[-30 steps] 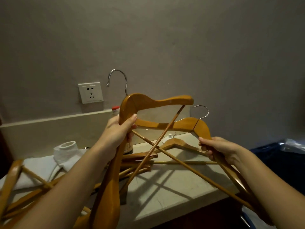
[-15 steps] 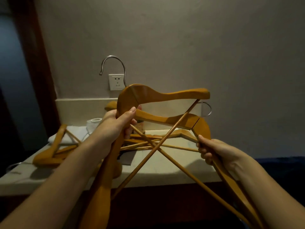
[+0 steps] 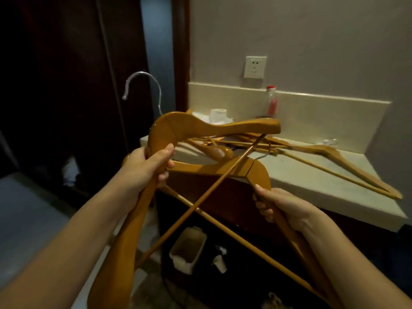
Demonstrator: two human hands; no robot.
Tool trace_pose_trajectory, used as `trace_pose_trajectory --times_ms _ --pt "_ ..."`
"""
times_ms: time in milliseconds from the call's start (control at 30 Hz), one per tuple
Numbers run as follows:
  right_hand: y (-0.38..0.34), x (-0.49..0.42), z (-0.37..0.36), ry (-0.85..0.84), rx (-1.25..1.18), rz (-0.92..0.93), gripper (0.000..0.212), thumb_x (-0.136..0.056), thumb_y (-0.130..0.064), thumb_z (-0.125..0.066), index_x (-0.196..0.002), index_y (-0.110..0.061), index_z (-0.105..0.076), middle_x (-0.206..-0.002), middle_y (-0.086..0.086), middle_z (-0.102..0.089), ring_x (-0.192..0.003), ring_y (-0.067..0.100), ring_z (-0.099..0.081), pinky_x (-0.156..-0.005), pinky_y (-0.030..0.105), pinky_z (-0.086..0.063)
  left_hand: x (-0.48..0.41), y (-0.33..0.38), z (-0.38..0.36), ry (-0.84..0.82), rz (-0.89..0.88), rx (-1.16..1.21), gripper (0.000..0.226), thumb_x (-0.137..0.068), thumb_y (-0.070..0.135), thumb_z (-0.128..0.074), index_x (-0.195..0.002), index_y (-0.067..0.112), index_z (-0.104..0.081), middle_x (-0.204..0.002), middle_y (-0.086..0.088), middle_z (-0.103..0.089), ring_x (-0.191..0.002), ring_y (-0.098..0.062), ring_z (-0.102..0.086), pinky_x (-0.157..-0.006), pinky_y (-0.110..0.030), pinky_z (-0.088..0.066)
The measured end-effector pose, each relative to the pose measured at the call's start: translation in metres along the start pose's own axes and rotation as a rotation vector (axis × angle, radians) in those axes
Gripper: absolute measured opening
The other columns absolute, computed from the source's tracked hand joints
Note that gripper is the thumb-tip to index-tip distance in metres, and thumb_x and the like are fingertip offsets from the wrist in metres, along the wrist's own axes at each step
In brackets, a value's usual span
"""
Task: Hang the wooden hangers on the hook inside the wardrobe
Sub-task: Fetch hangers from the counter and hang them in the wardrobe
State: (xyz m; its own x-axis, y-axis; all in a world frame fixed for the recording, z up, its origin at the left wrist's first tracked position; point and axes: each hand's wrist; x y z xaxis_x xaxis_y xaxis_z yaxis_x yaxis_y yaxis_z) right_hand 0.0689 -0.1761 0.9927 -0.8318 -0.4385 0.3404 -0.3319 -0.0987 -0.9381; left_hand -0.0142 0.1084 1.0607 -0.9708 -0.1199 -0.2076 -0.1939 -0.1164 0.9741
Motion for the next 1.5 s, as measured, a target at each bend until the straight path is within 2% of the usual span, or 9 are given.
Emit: trace_pose_trajectory --times_ms 200,500,600,767,900,1033,1200,1300,1500 --pt "0.044 -0.049 -0.067 -0.209 0.058 -0.132 0.024 -0.088 -0.035 -0.055 -0.08 -0.012 -0.056 -0.06 -0.002 -0.051 -0.044 0.006 -0.044 -0.044 0.015 -0.038 0.076 -0.035 0.061 0.203 0.14 -0.105 0.028 -0.091 0.033 -0.05 -0.082 0.009 -0.061 -0.052 -0.002 -0.046 -0.041 -0.005 -0.044 -0.044 -0.015 -0.041" --pt "0.141 -0.118 -0.171 -0.236 0.286 -0.384 0.027 -0.09 -0.034 -0.056 -0.084 -0.009 -0.06 -0.065 0.003 -0.053 -0.049 0.012 -0.05 -0.047 0.021 -0.042 0.153 -0.118 0.137 0.465 0.422 -0.101 0.022 -0.091 0.033 -0.052 -0.089 0.013 -0.06 -0.066 -0.003 -0.055 -0.049 -0.007 -0.05 -0.056 -0.025 -0.045" --pt "0.179 -0.134 -0.197 -0.212 0.404 -0.421 0.025 -0.087 -0.034 -0.061 -0.091 -0.009 -0.059 -0.073 0.006 -0.057 -0.061 0.016 -0.053 -0.054 0.027 -0.044 0.171 -0.149 0.161 0.525 0.508 -0.133 0.025 -0.09 0.036 -0.053 -0.091 0.012 -0.06 -0.07 -0.005 -0.057 -0.054 -0.011 -0.051 -0.058 -0.026 -0.045" --pt "0.231 -0.149 -0.222 -0.165 0.586 -0.544 0.054 -0.08 -0.039 -0.068 -0.119 -0.007 -0.048 -0.107 0.013 -0.058 -0.083 0.024 -0.059 -0.066 0.036 -0.051 0.203 -0.198 0.197 0.606 0.631 -0.161 0.024 -0.09 0.037 -0.054 -0.085 0.014 -0.059 -0.072 -0.008 -0.058 -0.057 -0.013 -0.052 -0.057 -0.024 -0.046" --pt "0.26 -0.151 -0.228 -0.161 0.651 -0.654 0.066 -0.076 -0.038 -0.072 -0.127 -0.006 -0.044 -0.106 0.014 -0.059 -0.082 0.025 -0.061 -0.06 0.035 -0.051 0.225 -0.241 0.213 0.596 0.74 -0.156 0.018 -0.091 0.033 -0.054 -0.09 0.015 -0.057 -0.071 -0.003 -0.056 -0.056 -0.013 -0.05 -0.054 -0.023 -0.044" --pt "0.279 -0.15 -0.227 -0.139 0.727 -0.696 0.04 -0.083 -0.029 -0.068 -0.107 -0.002 -0.051 -0.079 0.01 -0.057 -0.066 0.02 -0.057 -0.056 0.032 -0.048 0.249 -0.288 0.216 0.548 0.875 -0.182 0.017 -0.09 0.029 -0.055 -0.095 0.013 -0.056 -0.071 -0.003 -0.056 -0.055 -0.013 -0.052 -0.053 -0.024 -0.044" --pt "0.296 -0.142 -0.217 -0.141 0.815 -0.684 0.035 -0.083 -0.024 -0.067 -0.103 0.003 -0.058 -0.075 0.008 -0.056 -0.065 0.018 -0.054 -0.053 0.027 -0.041 0.276 -0.331 0.209 0.466 1.022 -0.188 0.011 -0.09 0.025 -0.056 -0.086 0.015 -0.055 -0.062 -0.001 -0.05 -0.049 -0.011 -0.048 -0.046 -0.019 -0.041" --pt "0.297 -0.141 -0.208 -0.118 0.805 -0.716 0.026 -0.084 -0.021 -0.066 -0.101 -0.003 -0.057 -0.075 0.005 -0.053 -0.064 0.015 -0.05 -0.051 0.024 -0.037 0.281 -0.351 0.204 0.407 1.101 -0.209 0.008 -0.089 0.026 -0.059 -0.083 0.021 -0.055 -0.066 0.0 -0.053 -0.055 -0.013 -0.051 -0.054 -0.023 -0.042" --pt "0.288 -0.176 -0.191 -0.139 0.721 -0.861 0.015 -0.085 -0.017 -0.065 -0.077 -0.006 -0.057 -0.064 0.009 -0.055 -0.059 0.019 -0.052 -0.051 0.025 -0.039 0.259 -0.375 0.205 0.315 1.176 -0.254 0.011 -0.087 0.023 -0.061 -0.083 0.013 -0.057 -0.062 -0.002 -0.054 -0.052 -0.013 -0.052 -0.05 -0.021 -0.042"
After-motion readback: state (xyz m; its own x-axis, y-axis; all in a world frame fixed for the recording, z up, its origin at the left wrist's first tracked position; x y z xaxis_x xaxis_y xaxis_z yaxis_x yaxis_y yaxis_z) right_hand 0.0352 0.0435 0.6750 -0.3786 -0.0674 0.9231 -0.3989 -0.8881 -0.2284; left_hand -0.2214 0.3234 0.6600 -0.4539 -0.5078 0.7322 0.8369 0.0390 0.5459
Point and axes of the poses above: each hand's wrist, its own x-axis away from the middle knuckle, its own z-axis out of the back of the hand, y = z × x
